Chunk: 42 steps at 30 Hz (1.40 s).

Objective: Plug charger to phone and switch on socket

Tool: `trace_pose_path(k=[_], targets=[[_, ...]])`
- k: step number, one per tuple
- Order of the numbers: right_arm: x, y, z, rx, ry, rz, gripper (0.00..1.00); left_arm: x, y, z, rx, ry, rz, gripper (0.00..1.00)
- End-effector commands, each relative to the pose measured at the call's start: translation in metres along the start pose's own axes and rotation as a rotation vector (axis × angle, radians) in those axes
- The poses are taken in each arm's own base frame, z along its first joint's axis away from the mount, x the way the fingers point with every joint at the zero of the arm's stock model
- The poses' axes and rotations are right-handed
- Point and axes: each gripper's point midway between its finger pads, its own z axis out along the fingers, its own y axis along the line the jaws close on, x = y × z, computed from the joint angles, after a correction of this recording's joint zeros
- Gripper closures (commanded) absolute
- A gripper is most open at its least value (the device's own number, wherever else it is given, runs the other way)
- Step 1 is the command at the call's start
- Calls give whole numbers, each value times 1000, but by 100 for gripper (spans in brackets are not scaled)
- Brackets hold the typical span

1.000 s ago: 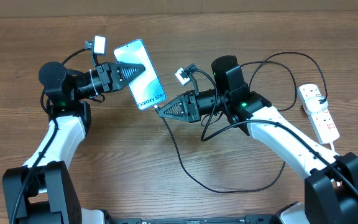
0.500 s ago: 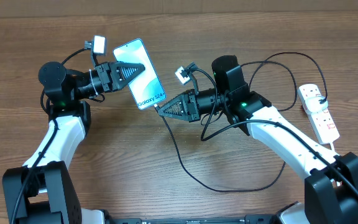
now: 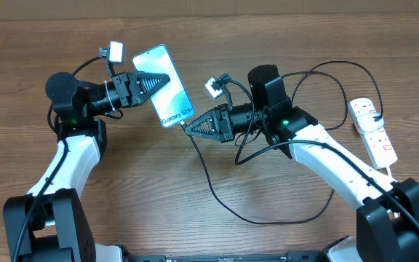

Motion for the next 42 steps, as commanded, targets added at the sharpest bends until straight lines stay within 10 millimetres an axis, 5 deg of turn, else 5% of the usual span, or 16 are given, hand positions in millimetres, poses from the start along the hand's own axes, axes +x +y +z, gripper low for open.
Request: trace_pose_path(k=[1, 17, 42], targets=[[-10, 14, -4, -3, -25, -46, 96, -1, -8, 7, 10, 3, 13, 96], [-4, 11, -4, 7, -6, -15, 96, -9, -4, -7, -6, -25, 55, 96], [-13, 16, -4, -7, -32, -71, 96, -3, -6, -2, 5, 4, 36, 96]])
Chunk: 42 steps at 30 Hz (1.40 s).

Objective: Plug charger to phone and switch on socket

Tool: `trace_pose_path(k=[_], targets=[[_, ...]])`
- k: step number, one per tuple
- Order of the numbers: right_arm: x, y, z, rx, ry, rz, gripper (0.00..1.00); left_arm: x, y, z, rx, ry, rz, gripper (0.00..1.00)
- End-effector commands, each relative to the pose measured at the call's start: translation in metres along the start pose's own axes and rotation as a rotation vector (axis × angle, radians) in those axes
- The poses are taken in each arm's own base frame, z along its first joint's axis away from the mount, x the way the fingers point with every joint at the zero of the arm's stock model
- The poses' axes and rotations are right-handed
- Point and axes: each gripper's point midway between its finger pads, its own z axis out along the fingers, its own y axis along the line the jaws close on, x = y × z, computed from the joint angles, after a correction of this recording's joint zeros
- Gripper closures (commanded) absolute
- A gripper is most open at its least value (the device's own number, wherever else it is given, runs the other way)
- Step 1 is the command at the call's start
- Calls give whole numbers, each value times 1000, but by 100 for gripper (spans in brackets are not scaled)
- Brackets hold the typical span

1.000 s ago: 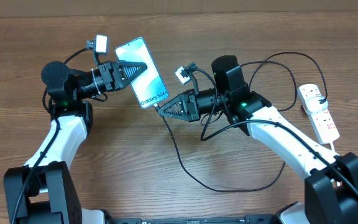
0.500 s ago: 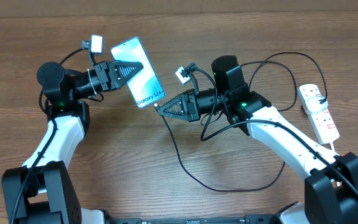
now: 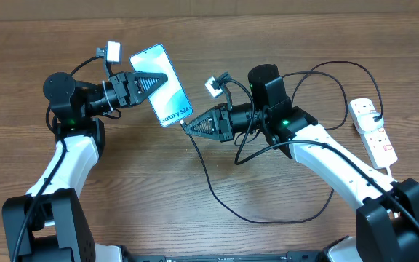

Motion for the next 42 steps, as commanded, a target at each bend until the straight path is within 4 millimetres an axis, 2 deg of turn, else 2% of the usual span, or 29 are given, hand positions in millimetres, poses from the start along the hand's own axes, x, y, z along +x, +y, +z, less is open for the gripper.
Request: trace_pose_path(k=[1, 42], targets=[[-10, 15, -3, -7, -24, -51, 96, 2, -9, 5, 16, 22, 28, 96], [-13, 9, -3, 17, -38, -8, 96, 4, -10, 13, 21, 27, 22, 96]])
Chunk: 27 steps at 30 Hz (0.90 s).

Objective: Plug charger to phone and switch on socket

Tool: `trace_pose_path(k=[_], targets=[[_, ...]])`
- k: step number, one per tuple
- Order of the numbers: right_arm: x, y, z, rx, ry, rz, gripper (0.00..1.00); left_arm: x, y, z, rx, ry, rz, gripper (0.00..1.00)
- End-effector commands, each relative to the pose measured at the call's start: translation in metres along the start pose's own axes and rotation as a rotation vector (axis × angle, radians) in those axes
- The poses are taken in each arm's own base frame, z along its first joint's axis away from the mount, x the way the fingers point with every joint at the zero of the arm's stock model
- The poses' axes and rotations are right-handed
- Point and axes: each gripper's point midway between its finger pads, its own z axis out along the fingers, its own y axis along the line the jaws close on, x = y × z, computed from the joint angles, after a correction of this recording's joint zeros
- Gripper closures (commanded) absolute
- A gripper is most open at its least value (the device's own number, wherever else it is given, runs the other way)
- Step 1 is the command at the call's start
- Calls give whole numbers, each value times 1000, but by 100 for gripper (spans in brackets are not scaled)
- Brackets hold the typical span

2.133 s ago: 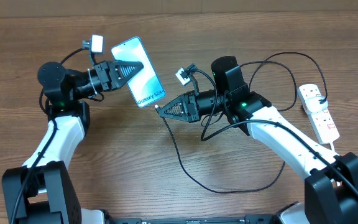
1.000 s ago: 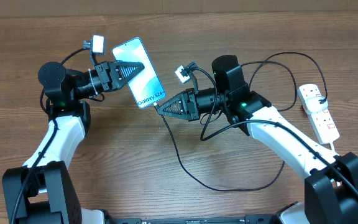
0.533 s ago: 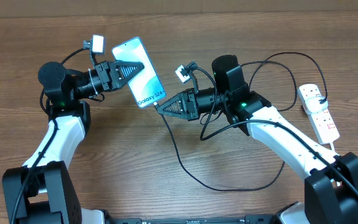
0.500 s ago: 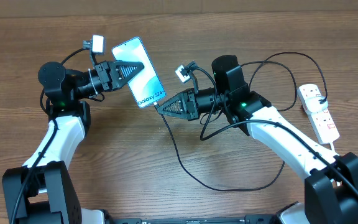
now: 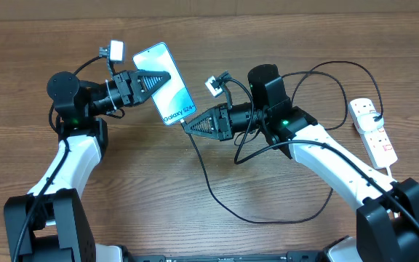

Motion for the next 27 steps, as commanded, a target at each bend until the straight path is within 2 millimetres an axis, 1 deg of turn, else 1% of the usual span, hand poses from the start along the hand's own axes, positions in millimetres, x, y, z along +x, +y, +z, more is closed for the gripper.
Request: trace_pose_path(k=[1, 5, 27], targets=[[-10, 11, -3, 6, -28, -43, 96, 4, -9, 5, 19, 33, 49, 96], [-7, 9, -3, 8, -16, -21, 96, 2, -8, 2, 15, 25, 59, 96], [-4, 13, -3, -16, 0, -19, 96, 2, -8, 2, 16, 25, 75, 96]])
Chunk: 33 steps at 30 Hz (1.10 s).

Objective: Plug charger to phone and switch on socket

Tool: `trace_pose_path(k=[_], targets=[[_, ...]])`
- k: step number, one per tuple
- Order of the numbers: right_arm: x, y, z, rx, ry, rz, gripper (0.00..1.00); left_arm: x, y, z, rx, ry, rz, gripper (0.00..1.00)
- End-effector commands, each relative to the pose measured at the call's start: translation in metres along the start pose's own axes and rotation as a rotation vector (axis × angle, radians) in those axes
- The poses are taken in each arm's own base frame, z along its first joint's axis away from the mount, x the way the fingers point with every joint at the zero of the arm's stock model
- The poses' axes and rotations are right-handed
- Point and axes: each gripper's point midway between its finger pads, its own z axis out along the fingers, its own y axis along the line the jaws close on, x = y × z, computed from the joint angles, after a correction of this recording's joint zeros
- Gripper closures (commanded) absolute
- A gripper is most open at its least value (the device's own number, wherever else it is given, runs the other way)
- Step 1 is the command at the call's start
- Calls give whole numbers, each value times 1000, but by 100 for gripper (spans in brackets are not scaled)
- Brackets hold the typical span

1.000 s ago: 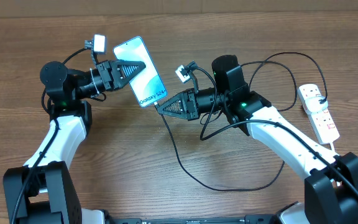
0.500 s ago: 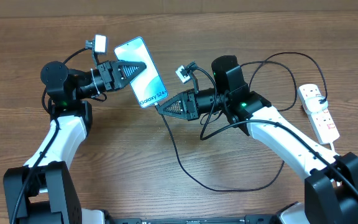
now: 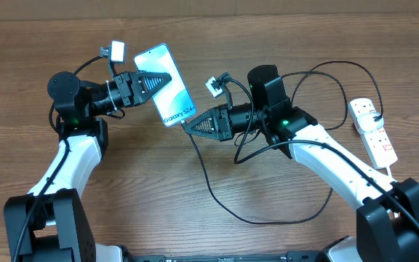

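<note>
A light blue Galaxy phone (image 3: 167, 87) is held above the table, its long edge clamped in my left gripper (image 3: 162, 77), which is shut on it. Its lower end points toward my right gripper (image 3: 186, 125), shut on the charger plug, whose tip sits right at the phone's bottom edge. Whether the plug is seated cannot be told. The black cable (image 3: 217, 196) loops across the table to the white socket strip (image 3: 373, 129) at the far right.
Wooden table (image 3: 137, 196) under both arms. The right arm's own black cables (image 3: 318, 73) arc above its wrist toward the socket strip. Both arm bases stand at the front corners.
The phone and left gripper have shifted very slightly; the right gripper with the plug stays at the phone's lower end.
At every earlier moment the left gripper held the phone and the right gripper held the plug at its bottom edge. The phone has shifted only by small amounts between moments; the socket strip and cable have stayed put.
</note>
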Motion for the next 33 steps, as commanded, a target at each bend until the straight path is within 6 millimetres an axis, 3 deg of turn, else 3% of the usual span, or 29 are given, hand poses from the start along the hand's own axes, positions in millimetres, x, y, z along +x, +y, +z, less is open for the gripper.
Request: trace_pose_path(k=[1, 33], targets=[[-5, 16, -3, -27, -5, -38, 96, -1, -8, 2, 12, 13, 52, 96], [-14, 12, -7, -5, -39, -59, 96, 1, -4, -2, 5, 21, 25, 96]])
